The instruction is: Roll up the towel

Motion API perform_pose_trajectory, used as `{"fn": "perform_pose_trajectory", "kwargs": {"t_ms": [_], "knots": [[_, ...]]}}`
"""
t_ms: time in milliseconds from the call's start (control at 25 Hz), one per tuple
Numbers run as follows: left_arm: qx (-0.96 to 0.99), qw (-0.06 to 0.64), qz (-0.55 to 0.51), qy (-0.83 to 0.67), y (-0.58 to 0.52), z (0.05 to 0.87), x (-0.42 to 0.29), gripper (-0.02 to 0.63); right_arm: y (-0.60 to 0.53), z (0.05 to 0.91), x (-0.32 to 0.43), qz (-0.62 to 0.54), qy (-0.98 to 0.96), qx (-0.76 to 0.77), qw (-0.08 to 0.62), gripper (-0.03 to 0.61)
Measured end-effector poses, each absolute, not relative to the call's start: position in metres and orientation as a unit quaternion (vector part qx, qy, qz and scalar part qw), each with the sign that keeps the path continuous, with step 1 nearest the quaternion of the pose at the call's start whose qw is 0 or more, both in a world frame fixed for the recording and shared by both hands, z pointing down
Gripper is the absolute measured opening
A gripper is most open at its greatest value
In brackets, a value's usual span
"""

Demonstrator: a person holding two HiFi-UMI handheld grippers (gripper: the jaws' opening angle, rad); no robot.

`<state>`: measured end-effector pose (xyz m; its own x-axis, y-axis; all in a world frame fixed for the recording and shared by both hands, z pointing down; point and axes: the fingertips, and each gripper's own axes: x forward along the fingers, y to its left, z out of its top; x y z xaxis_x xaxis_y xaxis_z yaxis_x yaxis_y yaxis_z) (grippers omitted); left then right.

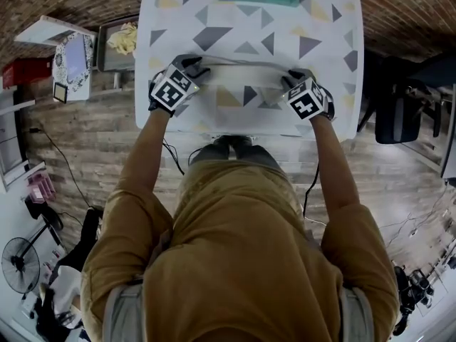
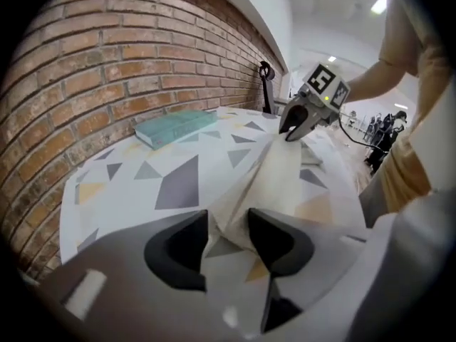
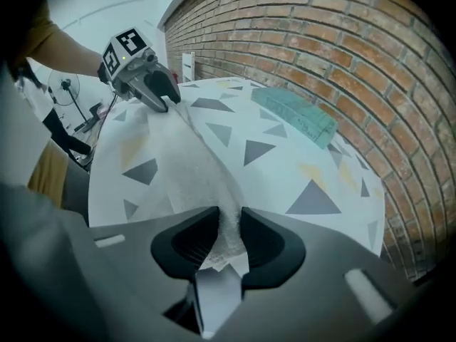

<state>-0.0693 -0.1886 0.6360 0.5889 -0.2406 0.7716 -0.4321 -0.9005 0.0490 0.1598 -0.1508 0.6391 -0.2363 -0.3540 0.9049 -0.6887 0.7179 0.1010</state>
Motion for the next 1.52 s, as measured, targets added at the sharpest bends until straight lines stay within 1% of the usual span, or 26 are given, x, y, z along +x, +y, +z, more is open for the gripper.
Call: {"fn": "perform_pose_trajectory", "kwargs": {"t_ms": [40, 240, 360, 560, 680, 760, 840, 960, 1080, 1200, 1320, 1400, 1440, 1480, 1520], "knots": [[0.884, 0.117, 0.407, -0.199, -0.191, 0.637, -0.07, 0.196, -0.151, 0.64, 0.16, 0.158, -0.768, 0.345, 0.515, 0.081], [0.885, 0.121, 0.397, -0.212, -0.192, 0.638, -0.072, 0.207, -0.151, 0.639, 0.16, 0.145, -0.767, 0.355, 0.514, 0.083], [0.887, 0.115, 0.393, -0.212, -0.192, 0.632, -0.072, 0.207, -0.151, 0.628, 0.167, 0.139, -0.767, 0.364, 0.51, 0.138], [0.897, 0.099, 0.367, -0.225, -0.198, 0.613, -0.074, 0.207, -0.14, 0.601, 0.177, 0.106, -0.767, 0.395, 0.494, 0.186], [0.902, 0.083, 0.347, -0.244, -0.202, 0.595, -0.078, 0.207, -0.12, 0.594, 0.162, 0.079, -0.776, 0.4, 0.482, 0.223], [0.909, 0.067, 0.325, -0.254, -0.2, 0.579, -0.074, 0.207, -0.102, 0.605, 0.142, 0.064, -0.786, 0.372, 0.49, 0.25], [0.919, 0.045, 0.317, -0.231, -0.187, 0.57, -0.058, 0.206, -0.092, 0.62, 0.13, 0.06, -0.79, 0.346, 0.503, 0.269], [0.923, 0.009, 0.358, -0.143, -0.154, 0.584, -0.027, 0.206, -0.091, 0.631, 0.123, 0.052, -0.793, 0.316, 0.518, 0.281], [0.921, -0.011, 0.381, -0.079, -0.129, 0.597, -0.006, 0.206, -0.08, 0.629, 0.12, 0.013, -0.8, 0.256, 0.542, 0.279], [0.924, -0.016, 0.377, -0.066, -0.12, 0.596, 0.003, 0.206, -0.066, 0.635, 0.129, -0.025, -0.794, 0.207, 0.572, 0.276], [0.926, -0.014, 0.371, -0.063, -0.115, 0.596, 0.006, 0.206, -0.063, 0.64, 0.129, -0.023, -0.797, 0.184, 0.575, 0.255], [0.926, -0.012, 0.374, -0.058, -0.111, 0.598, 0.006, 0.206, -0.063, 0.641, 0.128, -0.008, -0.798, 0.17, 0.578, 0.253], [0.926, -0.011, 0.374, -0.058, -0.111, 0.599, 0.005, 0.206, -0.064, 0.642, 0.128, 0.0, -0.799, 0.167, 0.577, 0.241], [0.926, -0.009, 0.373, -0.057, -0.11, 0.599, 0.005, 0.206, -0.066, 0.642, 0.129, 0.006, -0.8, 0.167, 0.576, 0.192], [0.926, -0.008, 0.372, -0.057, -0.11, 0.598, 0.005, 0.206, -0.068, 0.643, 0.129, 0.009, -0.8, 0.166, 0.577, 0.107]]}}
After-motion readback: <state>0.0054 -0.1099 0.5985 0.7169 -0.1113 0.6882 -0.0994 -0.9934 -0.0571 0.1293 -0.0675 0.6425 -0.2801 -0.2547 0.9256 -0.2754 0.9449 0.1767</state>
